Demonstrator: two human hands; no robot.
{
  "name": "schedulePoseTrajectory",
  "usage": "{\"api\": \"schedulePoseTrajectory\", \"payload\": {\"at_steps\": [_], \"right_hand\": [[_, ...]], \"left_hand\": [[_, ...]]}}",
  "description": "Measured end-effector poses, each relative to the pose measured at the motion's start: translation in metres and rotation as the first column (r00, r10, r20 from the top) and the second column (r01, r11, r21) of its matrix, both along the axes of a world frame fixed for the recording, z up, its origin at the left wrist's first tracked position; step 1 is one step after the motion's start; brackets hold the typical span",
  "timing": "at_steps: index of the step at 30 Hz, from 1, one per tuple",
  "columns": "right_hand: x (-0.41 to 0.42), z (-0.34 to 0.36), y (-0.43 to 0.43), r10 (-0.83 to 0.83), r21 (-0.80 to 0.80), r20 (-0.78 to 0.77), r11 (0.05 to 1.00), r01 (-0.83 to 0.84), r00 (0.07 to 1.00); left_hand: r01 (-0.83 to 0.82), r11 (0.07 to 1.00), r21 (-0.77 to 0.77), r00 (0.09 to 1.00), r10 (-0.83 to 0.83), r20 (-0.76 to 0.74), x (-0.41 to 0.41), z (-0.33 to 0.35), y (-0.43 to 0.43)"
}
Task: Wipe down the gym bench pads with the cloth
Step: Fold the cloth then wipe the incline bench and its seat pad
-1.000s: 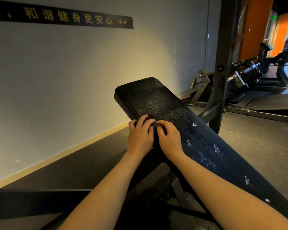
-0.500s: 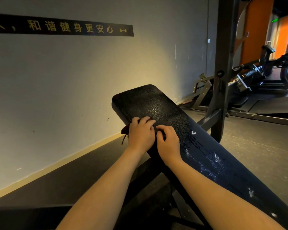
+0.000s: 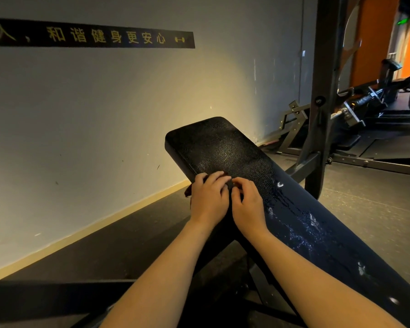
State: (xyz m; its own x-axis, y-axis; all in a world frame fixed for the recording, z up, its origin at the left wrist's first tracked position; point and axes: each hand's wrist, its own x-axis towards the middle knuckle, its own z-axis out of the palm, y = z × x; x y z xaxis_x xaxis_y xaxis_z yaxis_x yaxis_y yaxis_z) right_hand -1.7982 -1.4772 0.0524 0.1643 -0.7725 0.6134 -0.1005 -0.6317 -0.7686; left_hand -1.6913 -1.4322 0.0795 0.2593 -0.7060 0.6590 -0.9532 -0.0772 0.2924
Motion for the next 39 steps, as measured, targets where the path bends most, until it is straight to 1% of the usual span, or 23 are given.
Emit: {"api": "schedulePoseTrajectory", "payload": {"at_steps": [2, 3, 6, 8, 9, 11, 13, 14, 17, 20, 22, 24, 26, 27, 29, 31, 33, 37, 39], "right_hand": [[-0.002, 0.000, 0.001, -0.018, 0.048, 0.069, 0.999, 0.015, 0.997], [-0.004, -0.001, 0.001, -0.022, 0.056, 0.079, 0.998, 0.018, 0.997], [-0.005, -0.004, 0.002, -0.019, 0.008, 0.031, 1.000, 0.019, 0.999], [-0.003, -0.006, 0.002, -0.021, -0.026, -0.002, 0.999, 0.021, 1.000], [-0.003, -0.006, 0.003, -0.023, -0.047, -0.020, 0.999, 0.022, 1.000], [-0.003, -0.005, 0.002, -0.039, -0.078, -0.041, 0.996, 0.035, 0.998], [-0.005, -0.004, 0.000, -0.058, -0.055, -0.012, 0.997, 0.057, 0.998], [-0.006, -0.005, 0.000, -0.065, -0.033, 0.006, 0.997, 0.065, 0.998], [-0.007, -0.005, 0.002, -0.083, 0.020, 0.026, 0.996, 0.082, 0.996], [-0.011, -0.010, 0.005, -0.106, 0.036, 0.011, 0.994, 0.105, 0.994], [-0.014, -0.014, 0.007, -0.094, -0.011, -0.021, 0.996, 0.094, 0.995], [-0.014, -0.018, 0.010, -0.090, -0.086, -0.099, 0.993, 0.081, 0.991], [-0.014, -0.020, 0.010, -0.109, -0.144, -0.161, 0.986, 0.086, 0.981], [-0.014, -0.021, 0.010, -0.116, -0.160, -0.171, 0.983, 0.089, 0.978], [-0.014, -0.021, 0.010, -0.116, -0.164, -0.175, 0.983, 0.087, 0.978], [-0.014, -0.022, 0.009, -0.112, -0.173, -0.185, 0.982, 0.080, 0.976], [-0.014, -0.021, 0.010, -0.096, -0.165, -0.188, 0.984, 0.065, 0.977], [-0.018, -0.019, 0.014, -0.035, -0.053, -0.121, 0.998, 0.029, 0.992], [-0.024, -0.025, 0.019, -0.023, -0.052, -0.128, 0.998, 0.016, 0.991]], "left_hand": [[0.042, 0.999, 0.014, 0.999, -0.042, 0.006, -0.004, -0.004, 0.005], [0.071, 0.997, 0.026, 0.997, -0.071, 0.015, -0.005, -0.008, 0.009], [0.129, 0.990, 0.051, 0.987, -0.133, 0.095, -0.005, -0.014, 0.018], [0.119, 0.993, 0.014, 0.982, -0.120, 0.144, 0.002, -0.011, 0.017], [0.086, 0.996, -0.016, 0.988, -0.084, 0.131, 0.006, -0.007, 0.013], [-0.015, 0.998, -0.056, 0.999, 0.017, 0.042, 0.012, 0.001, 0.004], [-0.087, 0.995, -0.059, 0.996, 0.086, -0.017, 0.013, 0.003, -0.004], [-0.097, 0.994, -0.052, 0.995, 0.096, -0.009, 0.011, 0.001, -0.006], [-0.057, 0.997, -0.047, 0.996, 0.060, 0.062, 0.006, -0.011, -0.004], [0.053, 0.998, -0.038, 0.996, -0.049, 0.079, -0.005, -0.027, 0.015], [0.116, 0.993, -0.031, 0.990, -0.113, 0.087, -0.008, -0.032, 0.025], [0.144, 0.989, -0.035, 0.986, -0.141, 0.090, -0.005, -0.028, 0.027], [0.133, 0.989, -0.069, 0.989, -0.127, 0.079, 0.002, -0.023, 0.022], [0.097, 0.991, -0.091, 0.995, -0.094, 0.040, 0.006, -0.018, 0.019], [0.009, 0.994, -0.111, 0.996, -0.019, -0.087, 0.012, -0.010, 0.013], [-0.009, 0.995, -0.104, 0.987, -0.008, -0.161, 0.012, -0.009, 0.008], [0.015, 0.995, -0.098, 0.986, -0.031, -0.165, 0.005, -0.015, 0.008], [0.048, 0.993, -0.112, 0.989, -0.063, -0.133, -0.012, -0.037, 0.023], [0.067, 0.993, -0.101, 0.991, -0.078, -0.111, -0.018, -0.045, 0.030]]}}
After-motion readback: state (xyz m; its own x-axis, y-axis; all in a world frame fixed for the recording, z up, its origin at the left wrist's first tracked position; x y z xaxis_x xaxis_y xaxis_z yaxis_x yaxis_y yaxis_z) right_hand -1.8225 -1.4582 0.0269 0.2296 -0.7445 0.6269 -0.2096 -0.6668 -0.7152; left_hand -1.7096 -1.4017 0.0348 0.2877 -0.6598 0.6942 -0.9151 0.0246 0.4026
